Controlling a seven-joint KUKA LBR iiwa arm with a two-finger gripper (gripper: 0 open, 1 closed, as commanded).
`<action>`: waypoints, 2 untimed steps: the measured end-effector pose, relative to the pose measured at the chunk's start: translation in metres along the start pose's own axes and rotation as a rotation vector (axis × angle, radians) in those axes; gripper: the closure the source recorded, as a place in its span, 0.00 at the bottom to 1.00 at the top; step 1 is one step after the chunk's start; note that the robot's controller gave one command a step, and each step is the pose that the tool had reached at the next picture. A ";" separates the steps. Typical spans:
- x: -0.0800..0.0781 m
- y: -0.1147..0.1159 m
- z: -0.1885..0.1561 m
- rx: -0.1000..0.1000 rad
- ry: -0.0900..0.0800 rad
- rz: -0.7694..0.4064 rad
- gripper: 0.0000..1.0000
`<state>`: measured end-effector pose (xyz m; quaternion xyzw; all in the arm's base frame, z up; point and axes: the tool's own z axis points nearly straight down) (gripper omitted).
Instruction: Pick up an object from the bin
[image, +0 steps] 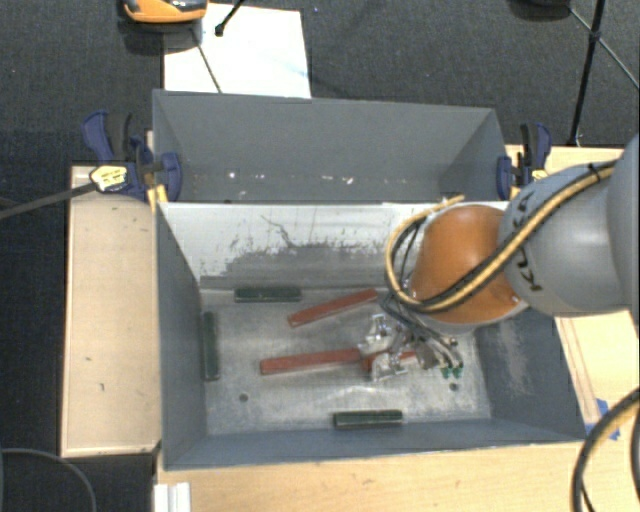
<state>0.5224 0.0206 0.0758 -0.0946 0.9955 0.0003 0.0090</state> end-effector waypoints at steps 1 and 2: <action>0.000 0.000 0.000 0.000 0.000 0.001 1.00; -0.022 -0.011 -0.199 0.001 0.007 -0.029 1.00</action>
Offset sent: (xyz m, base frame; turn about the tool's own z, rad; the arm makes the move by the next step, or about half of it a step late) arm 0.0177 -0.0070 0.1946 -0.0326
